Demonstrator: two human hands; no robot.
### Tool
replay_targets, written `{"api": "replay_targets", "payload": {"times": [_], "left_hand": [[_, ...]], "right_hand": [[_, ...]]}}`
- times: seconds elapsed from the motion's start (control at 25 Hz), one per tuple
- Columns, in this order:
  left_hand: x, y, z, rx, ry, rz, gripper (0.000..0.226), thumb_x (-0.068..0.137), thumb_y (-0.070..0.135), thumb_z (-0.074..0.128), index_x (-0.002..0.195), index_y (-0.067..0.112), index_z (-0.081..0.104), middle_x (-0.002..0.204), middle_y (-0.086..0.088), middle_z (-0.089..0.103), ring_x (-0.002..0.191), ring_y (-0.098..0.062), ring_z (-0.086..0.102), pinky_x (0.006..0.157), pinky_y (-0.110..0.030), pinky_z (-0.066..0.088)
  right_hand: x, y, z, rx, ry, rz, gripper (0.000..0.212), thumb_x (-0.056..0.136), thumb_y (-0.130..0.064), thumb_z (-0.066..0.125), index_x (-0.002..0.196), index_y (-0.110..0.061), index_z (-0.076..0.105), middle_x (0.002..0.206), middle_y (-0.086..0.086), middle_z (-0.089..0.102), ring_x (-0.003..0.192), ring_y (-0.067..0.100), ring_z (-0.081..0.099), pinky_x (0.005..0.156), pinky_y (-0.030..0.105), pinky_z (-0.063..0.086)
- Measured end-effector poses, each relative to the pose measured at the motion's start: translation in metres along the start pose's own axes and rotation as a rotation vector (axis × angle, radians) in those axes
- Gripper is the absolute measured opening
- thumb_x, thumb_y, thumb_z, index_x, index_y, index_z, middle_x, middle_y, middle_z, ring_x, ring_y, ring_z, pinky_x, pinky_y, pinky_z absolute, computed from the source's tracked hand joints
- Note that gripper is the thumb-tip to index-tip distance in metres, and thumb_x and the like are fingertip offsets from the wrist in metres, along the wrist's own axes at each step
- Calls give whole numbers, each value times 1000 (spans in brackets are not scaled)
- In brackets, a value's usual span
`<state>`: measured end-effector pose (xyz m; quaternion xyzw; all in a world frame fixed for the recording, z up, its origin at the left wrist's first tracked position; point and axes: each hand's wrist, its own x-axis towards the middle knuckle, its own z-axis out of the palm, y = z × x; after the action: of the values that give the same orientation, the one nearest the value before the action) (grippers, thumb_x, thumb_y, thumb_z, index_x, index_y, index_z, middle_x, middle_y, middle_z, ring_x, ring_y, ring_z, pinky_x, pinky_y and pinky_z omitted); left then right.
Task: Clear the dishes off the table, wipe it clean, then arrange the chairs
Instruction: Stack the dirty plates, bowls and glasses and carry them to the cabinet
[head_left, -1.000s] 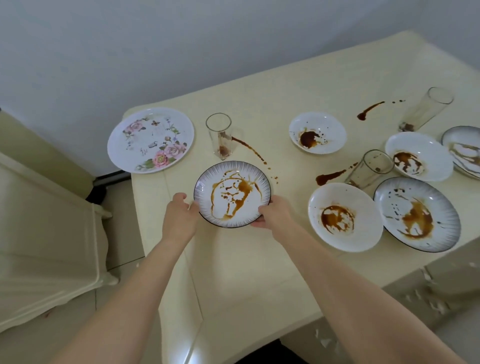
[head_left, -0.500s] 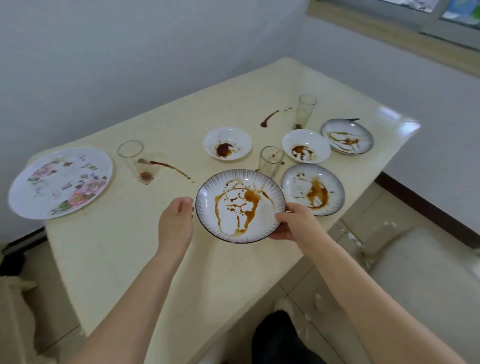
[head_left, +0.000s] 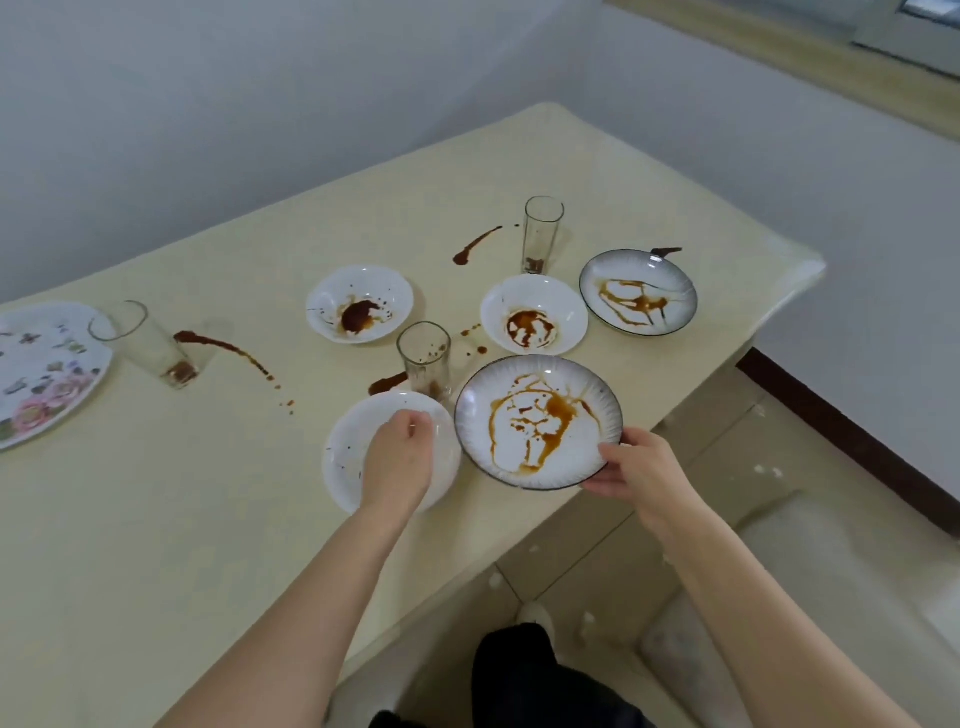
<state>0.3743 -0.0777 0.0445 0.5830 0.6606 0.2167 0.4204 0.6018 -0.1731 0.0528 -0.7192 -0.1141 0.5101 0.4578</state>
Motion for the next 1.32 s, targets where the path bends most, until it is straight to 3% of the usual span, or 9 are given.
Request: {"api": "replay_targets", "payload": {"times": [0.12, 0.2, 0.44, 0.56, 0.68, 0.84, 0.96, 1.12, 1.32], "left_hand": [[5, 11, 31, 183, -56, -36, 34, 94, 25, 45, 124, 12, 55, 113, -5, 61, 104, -25, 57, 80, -27, 38], [6, 14, 43, 270, -88, -52, 42, 93, 22, 48, 134, 13, 47, 125, -7, 57, 113, -24, 54, 83, -27, 38], [8, 15, 53, 440, -89, 40, 32, 90, 18, 48, 120, 12, 55, 107, -12, 57, 100, -29, 57, 82, -37, 48], [13, 14, 54, 534, -106, 124, 32, 87, 17, 47, 118, 16, 56, 100, -11, 57, 97, -29, 57, 79, -37, 49], [16, 17, 57, 558, -133, 167, 45, 89, 21, 50, 133, 16, 48, 116, -12, 55, 110, -28, 52, 90, -36, 46], [24, 28, 68, 492, -114, 227, 46, 89, 24, 55, 134, 17, 50, 130, -9, 51, 118, -25, 49, 96, -33, 43], [31, 40, 82, 477, -132, 262, 44, 90, 25, 54, 133, 18, 51, 128, -6, 51, 116, -23, 50, 94, -32, 43], [50, 70, 111, 463, -114, 297, 41, 90, 23, 53, 131, 21, 52, 124, -3, 53, 112, -21, 52, 90, -30, 43], [80, 115, 161, 444, -100, 272, 38, 89, 15, 49, 127, 15, 53, 118, -7, 54, 109, -25, 51, 90, -35, 45]], "right_hand": [[34, -6, -9, -72, -31, 34, 29, 92, 5, 47, 119, -4, 46, 104, 21, 62, 79, 32, 68, 56, 35, 60], [51, -3, -8, -133, -60, 54, 28, 92, 4, 46, 118, -7, 44, 103, 20, 61, 76, 30, 68, 56, 36, 59], [73, 12, -2, -229, -68, 47, 14, 95, -3, 48, 106, -12, 46, 109, 18, 60, 77, 31, 68, 58, 39, 60], [73, 9, 3, -389, -36, 15, 12, 95, -8, 47, 107, -10, 44, 101, 16, 62, 63, 30, 70, 53, 38, 59], [68, 5, 6, -621, 11, -47, 18, 97, -16, 48, 111, -10, 39, 84, 14, 64, 51, 26, 67, 43, 30, 54], [64, 6, 7, -903, 109, -154, 36, 94, -26, 56, 118, -13, 32, 71, -7, 52, 62, 20, 62, 51, 37, 53], [78, -4, -5, -683, 83, -130, 29, 94, -35, 55, 109, -15, 40, 76, 6, 63, 56, 22, 62, 57, 39, 58], [137, -31, -42, -192, 146, -50, 31, 98, -26, 49, 122, -6, 47, 87, 14, 64, 65, 24, 66, 57, 37, 59], [216, -76, -80, 309, 108, 114, 48, 99, -18, 47, 142, -8, 28, 102, 21, 60, 88, 31, 67, 76, 40, 57]]}}
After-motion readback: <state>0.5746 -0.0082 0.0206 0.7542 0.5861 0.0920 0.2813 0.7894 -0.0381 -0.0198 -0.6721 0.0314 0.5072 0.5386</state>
